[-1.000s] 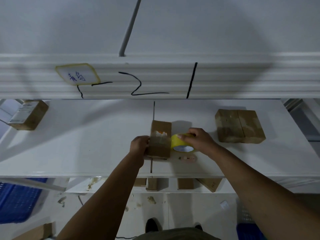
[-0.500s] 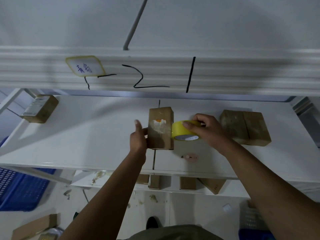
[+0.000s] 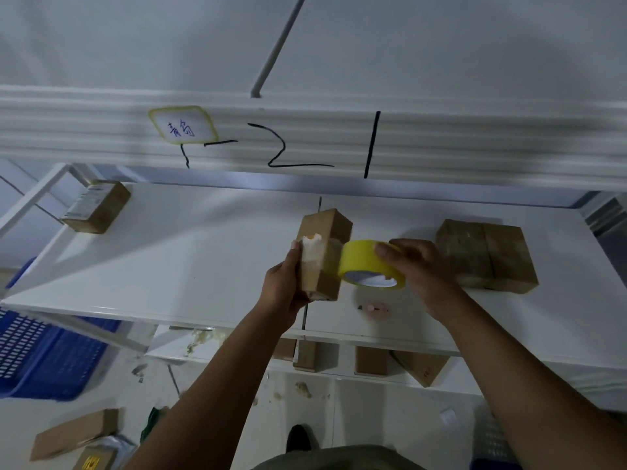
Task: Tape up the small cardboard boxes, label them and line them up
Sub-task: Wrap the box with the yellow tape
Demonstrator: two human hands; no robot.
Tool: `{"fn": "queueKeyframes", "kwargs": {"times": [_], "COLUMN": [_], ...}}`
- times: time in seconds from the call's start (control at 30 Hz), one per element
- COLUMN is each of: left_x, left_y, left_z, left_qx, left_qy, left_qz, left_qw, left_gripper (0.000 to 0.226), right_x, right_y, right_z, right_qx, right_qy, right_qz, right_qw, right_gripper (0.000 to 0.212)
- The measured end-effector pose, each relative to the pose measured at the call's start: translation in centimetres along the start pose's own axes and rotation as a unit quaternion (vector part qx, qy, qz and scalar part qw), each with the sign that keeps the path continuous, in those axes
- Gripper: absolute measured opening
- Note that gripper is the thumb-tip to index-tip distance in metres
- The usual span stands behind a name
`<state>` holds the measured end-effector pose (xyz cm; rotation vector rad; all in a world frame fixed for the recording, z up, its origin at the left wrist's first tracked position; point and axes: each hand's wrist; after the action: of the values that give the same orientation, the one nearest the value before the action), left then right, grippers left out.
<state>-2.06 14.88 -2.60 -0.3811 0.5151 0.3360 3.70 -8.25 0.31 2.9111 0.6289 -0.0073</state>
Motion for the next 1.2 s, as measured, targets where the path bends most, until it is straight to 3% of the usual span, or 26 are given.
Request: {"fn": "queueKeyframes", "kwargs": {"times": [0.1, 0.3, 0.4, 0.5, 0.57, 0.6, 0.63, 0.7, 0.77, 0.83, 0.9, 1.03, 1.2], "left_x": [-0.5, -1.8, -2.1, -1.7, -1.0, -0.9, -1.2, -2.1, -2.5, -2.3, -2.0, -2.1, -3.0], "left_y": [0.9, -0.4, -0.9, -0.9, -0.6, -0.5, -0.5, -0.9, -1.4, -1.5, -1.3, -0.2, -0.2], "left_z": [0.7, -0.2, -0.5, -0.2, 0.2, 0.6, 1.0, 1.7, 1.5, 1.3, 1.4, 1.8, 1.0], "left_qx": [-0.036, -0.160, -0.158, 0.030, 0.185, 0.206, 0.208, 0.204, 0.247, 0.270, 0.221, 0.137, 0.119], "left_qy": [0.007, 0.062, 0.053, -0.017, -0.117, -0.151, -0.165, -0.145, -0.141, -0.166, -0.145, -0.080, -0.057], "left_qz": [-0.045, -0.131, -0.153, -0.100, 0.003, 0.034, 0.029, -0.063, -0.121, -0.078, -0.033, -0.076, -0.072], "left_qw": [0.998, 0.976, 0.974, 0.994, 0.976, 0.966, 0.964, 0.966, 0.951, 0.945, 0.964, 0.984, 0.989], "left_gripper": [0.047, 0.055, 0.055, 0.047, 0.038, 0.041, 0.048, 0.066, 0.066, 0.067, 0.054, 0.045, 0.044], "right_x": [-0.1, 0.0, 0.2, -0.2, -0.4, -0.5, -0.5, -0.4, -0.4, -0.6, -0.9, -1.4, -1.2], "right_y": [0.3, -1.7, -2.5, -2.7, -2.8, -2.8, -3.0, -3.6, -4.1, -4.3, -3.6, -1.2, -0.5], "right_z": [-0.1, -0.2, -0.3, -0.2, -0.3, -0.4, -0.5, -0.9, -1.6, -2.4, -3.0, -2.8, -2.4], "right_qx": [-0.094, -0.160, -0.170, -0.187, -0.216, -0.227, -0.237, -0.285, -0.338, -0.308, -0.189, -0.034, -0.034], "right_qy": [0.004, -0.001, -0.003, 0.002, 0.004, 0.004, 0.006, 0.011, 0.020, 0.026, 0.001, -0.016, 0.050], "right_qz": [0.024, 0.028, 0.014, 0.044, 0.067, 0.077, 0.086, 0.101, 0.099, 0.073, 0.028, -0.054, -0.062], "right_qw": [0.995, 0.987, 0.985, 0.981, 0.974, 0.971, 0.968, 0.953, 0.936, 0.948, 0.982, 0.998, 0.996], "right_gripper": [0.063, 0.056, 0.062, 0.064, 0.056, 0.055, 0.055, 0.055, 0.051, 0.051, 0.049, 0.038, 0.055]}}
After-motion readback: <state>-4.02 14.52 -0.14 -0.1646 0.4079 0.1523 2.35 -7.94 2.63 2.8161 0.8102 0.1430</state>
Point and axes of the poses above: each hand's wrist, its own x-axis towards the middle knuckle, its own y-axis out of the back of the hand, z = x × y, and after that the axes turned 4 degrees about -z, right-handed
